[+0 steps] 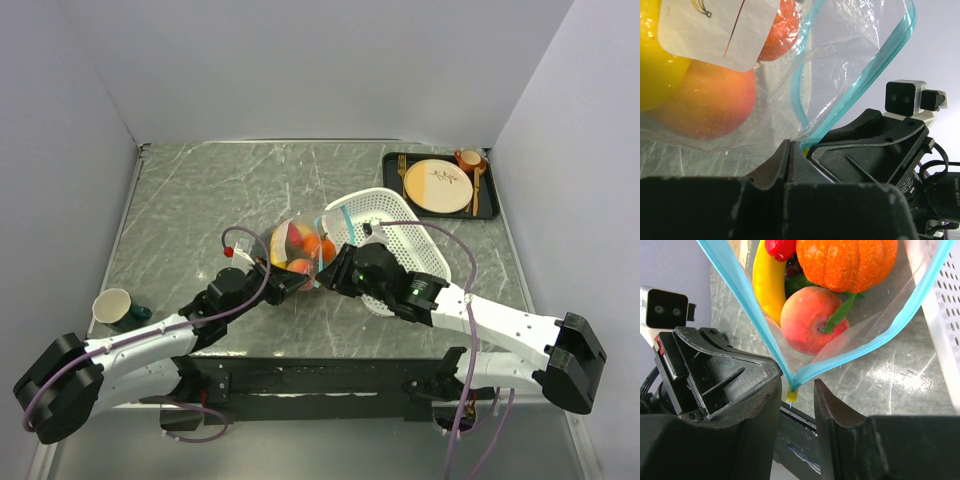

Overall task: Place the food in the zip-top bag and seal the zipper
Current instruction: Zip the zipper food storage bag at the center of the board.

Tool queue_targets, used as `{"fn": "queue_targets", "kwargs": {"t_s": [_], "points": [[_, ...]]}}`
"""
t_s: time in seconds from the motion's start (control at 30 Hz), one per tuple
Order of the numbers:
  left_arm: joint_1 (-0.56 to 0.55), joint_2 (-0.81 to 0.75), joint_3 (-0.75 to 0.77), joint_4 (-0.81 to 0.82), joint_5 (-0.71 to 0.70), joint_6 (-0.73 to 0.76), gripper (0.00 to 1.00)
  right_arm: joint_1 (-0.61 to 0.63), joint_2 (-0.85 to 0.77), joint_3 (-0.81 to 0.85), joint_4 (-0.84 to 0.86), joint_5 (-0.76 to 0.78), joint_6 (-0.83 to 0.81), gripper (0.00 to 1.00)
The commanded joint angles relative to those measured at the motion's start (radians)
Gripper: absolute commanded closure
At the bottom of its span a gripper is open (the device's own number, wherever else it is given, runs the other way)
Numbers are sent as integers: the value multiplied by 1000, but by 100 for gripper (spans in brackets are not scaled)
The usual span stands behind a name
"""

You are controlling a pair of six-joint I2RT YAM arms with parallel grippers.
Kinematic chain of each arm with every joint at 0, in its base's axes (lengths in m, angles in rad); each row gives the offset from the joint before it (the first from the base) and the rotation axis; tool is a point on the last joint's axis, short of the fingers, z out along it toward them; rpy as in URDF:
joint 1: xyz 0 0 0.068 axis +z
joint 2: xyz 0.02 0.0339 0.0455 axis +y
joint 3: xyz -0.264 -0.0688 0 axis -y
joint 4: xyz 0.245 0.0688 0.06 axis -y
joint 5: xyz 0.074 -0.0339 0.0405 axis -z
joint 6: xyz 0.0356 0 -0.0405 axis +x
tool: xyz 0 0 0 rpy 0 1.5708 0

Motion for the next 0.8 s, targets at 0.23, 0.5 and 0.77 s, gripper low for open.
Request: {"fn": "queue_targets", "kwargs": {"t_s": [0.23, 0.5, 0.77], "points": [[2, 15, 18, 69, 5, 10, 99, 3, 13, 38, 41, -1, -23, 65], [2, 3, 4, 80, 8, -1, 99, 1, 18, 51, 34, 13, -38, 78], [2, -4, -5, 80, 9, -3, 94, -2, 9, 44, 54, 1, -50, 93]]}}
